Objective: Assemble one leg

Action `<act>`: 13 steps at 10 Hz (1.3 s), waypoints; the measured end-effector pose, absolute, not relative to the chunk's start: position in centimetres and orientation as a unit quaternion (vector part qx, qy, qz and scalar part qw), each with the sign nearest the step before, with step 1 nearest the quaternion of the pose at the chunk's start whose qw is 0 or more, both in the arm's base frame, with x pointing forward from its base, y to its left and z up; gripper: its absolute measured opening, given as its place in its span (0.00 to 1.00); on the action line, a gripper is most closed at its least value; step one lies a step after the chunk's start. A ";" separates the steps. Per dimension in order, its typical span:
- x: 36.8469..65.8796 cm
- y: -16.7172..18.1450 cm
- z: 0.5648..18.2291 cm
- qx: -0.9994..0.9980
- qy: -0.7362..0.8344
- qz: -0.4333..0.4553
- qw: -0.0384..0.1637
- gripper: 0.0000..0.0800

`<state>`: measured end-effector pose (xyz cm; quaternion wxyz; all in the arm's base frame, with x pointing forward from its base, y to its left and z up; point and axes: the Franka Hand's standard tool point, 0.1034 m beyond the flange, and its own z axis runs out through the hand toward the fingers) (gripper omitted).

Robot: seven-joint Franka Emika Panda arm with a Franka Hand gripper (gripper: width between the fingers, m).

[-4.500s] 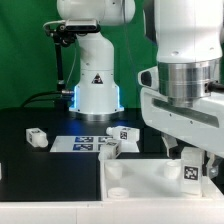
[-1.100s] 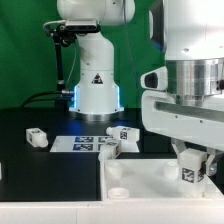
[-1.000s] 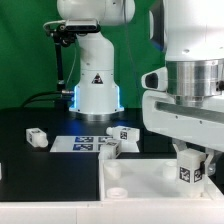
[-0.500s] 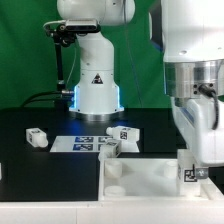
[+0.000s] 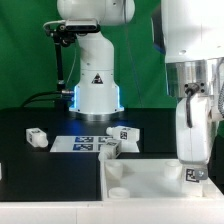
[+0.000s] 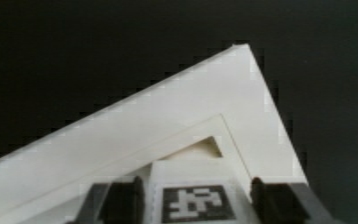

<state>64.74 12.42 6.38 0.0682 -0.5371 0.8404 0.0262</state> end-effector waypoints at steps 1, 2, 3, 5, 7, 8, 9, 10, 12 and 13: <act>64.7 12.4 6.4 -0.543 0.836 0.026 0.068 0.55; 64.7 12.4 6.4 -0.544 0.836 0.026 0.068 0.71; 64.8 12.4 6.4 -0.577 0.813 0.022 0.070 0.71; 64.8 12.1 7.0 -0.700 0.709 0.009 0.078 0.81; 64.6 11.5 7.4 -0.785 0.615 -0.004 0.080 0.81; 64.6 11.5 7.3 -0.799 0.596 -0.007 0.078 0.81; 64.6 11.4 7.3 -0.823 0.563 -0.010 0.077 0.81; 64.6 11.4 7.3 -0.839 0.539 -0.012 0.077 0.81; 64.7 11.0 7.1 -0.920 0.385 -0.031 0.060 0.81; 64.7 11.4 6.8 -0.939 0.337 -0.039 0.054 0.81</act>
Offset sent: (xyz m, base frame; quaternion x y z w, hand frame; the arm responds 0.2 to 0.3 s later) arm -0.0170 0.0161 0.0092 -0.0282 -0.0787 -0.2506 0.9645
